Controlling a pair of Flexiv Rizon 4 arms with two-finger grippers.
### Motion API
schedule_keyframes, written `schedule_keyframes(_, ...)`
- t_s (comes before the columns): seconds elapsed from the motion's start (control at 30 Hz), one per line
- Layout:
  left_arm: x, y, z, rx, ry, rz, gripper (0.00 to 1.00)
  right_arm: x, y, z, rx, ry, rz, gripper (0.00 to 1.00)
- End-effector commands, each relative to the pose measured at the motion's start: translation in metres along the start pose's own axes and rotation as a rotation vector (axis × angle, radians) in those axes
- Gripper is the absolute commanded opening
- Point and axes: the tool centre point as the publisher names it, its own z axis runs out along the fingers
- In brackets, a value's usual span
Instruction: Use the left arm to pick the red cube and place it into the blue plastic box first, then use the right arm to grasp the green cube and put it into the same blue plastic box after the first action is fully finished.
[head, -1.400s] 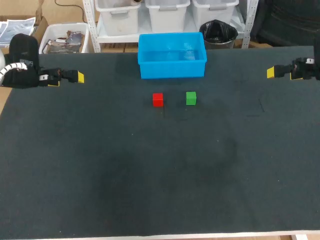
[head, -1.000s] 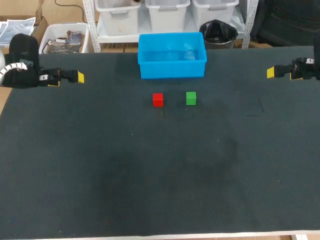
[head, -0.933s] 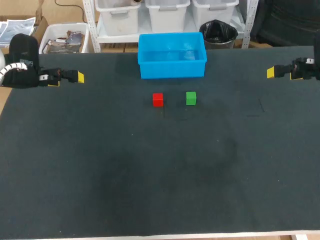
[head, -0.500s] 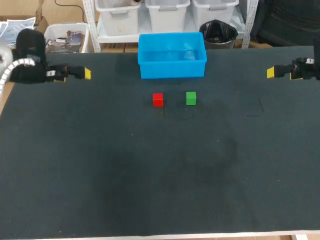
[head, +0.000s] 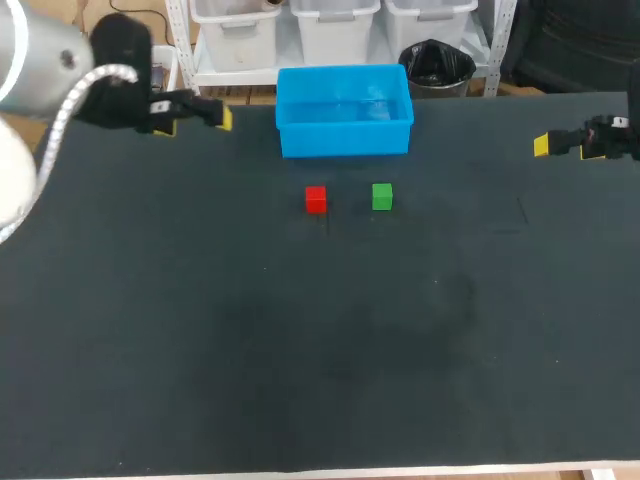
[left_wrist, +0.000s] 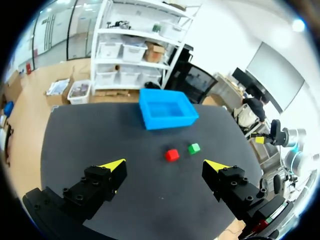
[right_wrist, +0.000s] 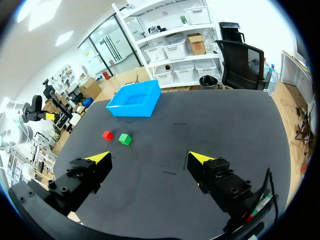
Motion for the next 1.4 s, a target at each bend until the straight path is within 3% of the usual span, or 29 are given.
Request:
schedule_keyframes(0.03,-0.009,-0.018,0.015,-0.292,0.106,-0.006,1.00,0.000,0.001,-0.001,0.006,0.002,0.001,1.00)
schedule_keyframes(0.17,-0.008,-0.028,0.028,-0.358,0.164,-0.068,1.00,0.000,0.001,-0.001,0.006,0.002,0.001,1.00)
schedule_keyframes(0.3,-0.004,-0.039,0.037,-0.327,0.235,-0.125,1.00,0.000,0.001,-0.001,0.006,0.002,0.001,1.00)
schedule_keyframes(1.13,-0.003,-0.040,0.038,-0.306,0.236,-0.135,1.00,0.000,0.001,-0.001,0.006,0.002,0.001,1.00)
schedule_keyframes(1.4,-0.006,-0.048,0.064,-0.402,0.306,-0.140,1.00,0.000,0.001,-0.001,0.006,0.002,0.001,1.00)
